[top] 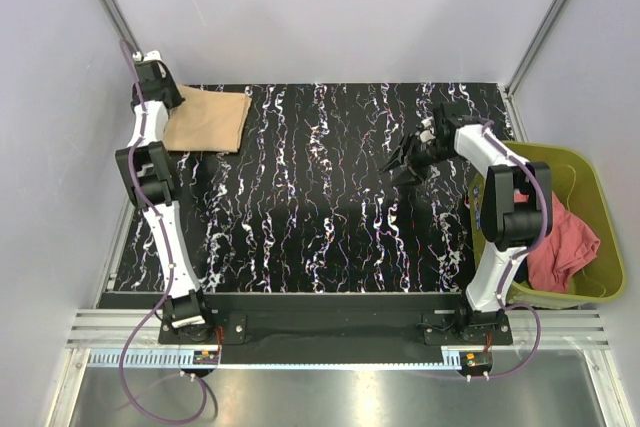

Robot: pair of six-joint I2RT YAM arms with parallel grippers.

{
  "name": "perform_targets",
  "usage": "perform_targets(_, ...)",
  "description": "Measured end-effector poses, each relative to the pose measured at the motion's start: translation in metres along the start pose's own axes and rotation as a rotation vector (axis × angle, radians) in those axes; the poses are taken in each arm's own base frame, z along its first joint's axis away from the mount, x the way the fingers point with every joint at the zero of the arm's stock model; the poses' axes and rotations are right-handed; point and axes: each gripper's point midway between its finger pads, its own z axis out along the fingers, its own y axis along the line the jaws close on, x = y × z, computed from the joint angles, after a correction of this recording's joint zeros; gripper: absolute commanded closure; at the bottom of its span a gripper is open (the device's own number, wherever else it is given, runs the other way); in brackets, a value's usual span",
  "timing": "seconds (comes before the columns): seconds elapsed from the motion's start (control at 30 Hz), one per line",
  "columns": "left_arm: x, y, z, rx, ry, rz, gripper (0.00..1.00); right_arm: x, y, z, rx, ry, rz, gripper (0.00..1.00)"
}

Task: Fold and stack the t-shirts
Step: Neatly place the folded tshirt to the corner

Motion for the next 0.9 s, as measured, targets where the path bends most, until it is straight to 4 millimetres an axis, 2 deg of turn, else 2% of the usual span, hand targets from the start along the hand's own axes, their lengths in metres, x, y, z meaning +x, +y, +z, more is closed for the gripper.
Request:
perform_targets(0.27,-0.009,0.009,0.012,-0.051,-0.070,0.000,1.00,-0.017,0.007,0.003,0.011,0.000,0.002,0.46)
perform_targets(0.6,-0.027,0.018,0.021,-0.087,-0.170,-0.052,0.99,-0.025,0.005,0.008,0.033,0.009,0.023,0.46)
perform_targets(0.63,-0.027,0.018,0.022,-0.089,-0.173,-0.057,0.93,-0.025,0.005,0.007,0.032,0.008,0.024,0.46)
perform_targets(0.7,-0.026,0.021,0.024,-0.100,-0.178,-0.068,0.75,-0.025,0.007,0.007,0.031,0.007,0.023,0.46)
perform_targets(0.8,-0.026,0.024,0.025,-0.122,-0.186,-0.084,0.62,-0.025,0.007,0.006,0.031,0.007,0.022,0.46)
perform_targets(0.9,-0.027,0.028,0.025,-0.142,-0.200,-0.085,0.30,-0.025,0.008,0.007,0.033,0.008,0.020,0.46)
